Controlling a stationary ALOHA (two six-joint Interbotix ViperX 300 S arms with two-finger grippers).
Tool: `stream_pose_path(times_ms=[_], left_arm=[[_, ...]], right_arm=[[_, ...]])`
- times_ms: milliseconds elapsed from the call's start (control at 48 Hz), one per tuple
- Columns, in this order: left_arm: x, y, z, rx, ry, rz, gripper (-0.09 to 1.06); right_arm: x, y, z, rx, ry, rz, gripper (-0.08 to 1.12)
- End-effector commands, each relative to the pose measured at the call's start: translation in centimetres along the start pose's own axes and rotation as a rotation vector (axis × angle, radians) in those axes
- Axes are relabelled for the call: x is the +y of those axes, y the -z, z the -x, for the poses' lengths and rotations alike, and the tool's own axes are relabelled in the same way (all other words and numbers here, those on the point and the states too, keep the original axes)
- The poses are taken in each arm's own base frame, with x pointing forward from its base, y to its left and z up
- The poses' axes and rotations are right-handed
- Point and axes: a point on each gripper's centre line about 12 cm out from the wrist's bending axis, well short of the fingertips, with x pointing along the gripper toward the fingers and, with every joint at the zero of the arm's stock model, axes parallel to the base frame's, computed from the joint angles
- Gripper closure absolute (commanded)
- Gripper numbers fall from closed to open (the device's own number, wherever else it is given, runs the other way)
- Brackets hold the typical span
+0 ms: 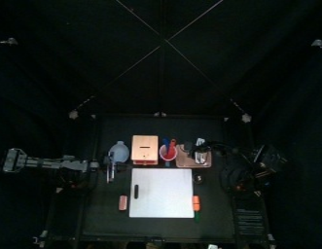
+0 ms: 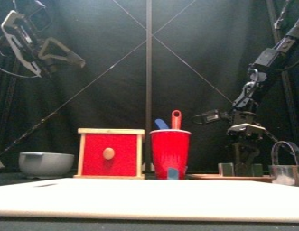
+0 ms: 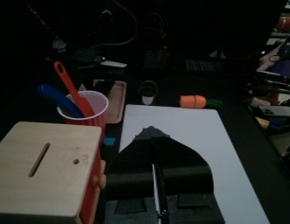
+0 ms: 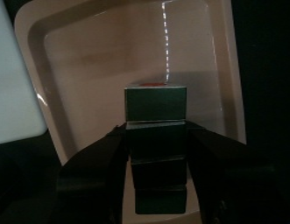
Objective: Place sushi on board then cut the sushi with the knife then place the pieces on the plate
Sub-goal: Place the sushi on the board
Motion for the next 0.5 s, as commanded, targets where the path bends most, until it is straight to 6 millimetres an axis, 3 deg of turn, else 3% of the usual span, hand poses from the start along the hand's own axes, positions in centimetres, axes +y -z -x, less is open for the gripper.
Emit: stream_pose_path(times_ms=[21,271,500], left_arm=[[0.1,-0.6,-0.1,-0.019,-0.004,0.004,0.98],[0.1,-0.5,-0.1,-0.012,-0.008,0.014,0.98],[0.1,-0.2,0.0,-0.003,-0.009,0.015,0.98]], right_arm=[[0.1,-1.4,1.6,-0.059,-0.008,-0.048,0.41],[2.0,-2.8,4.9,-0.172,-0.051,-0.224,0.41],[5.7,-3.4,7.0,-0.219,-0.087,-0.324,0.41]])
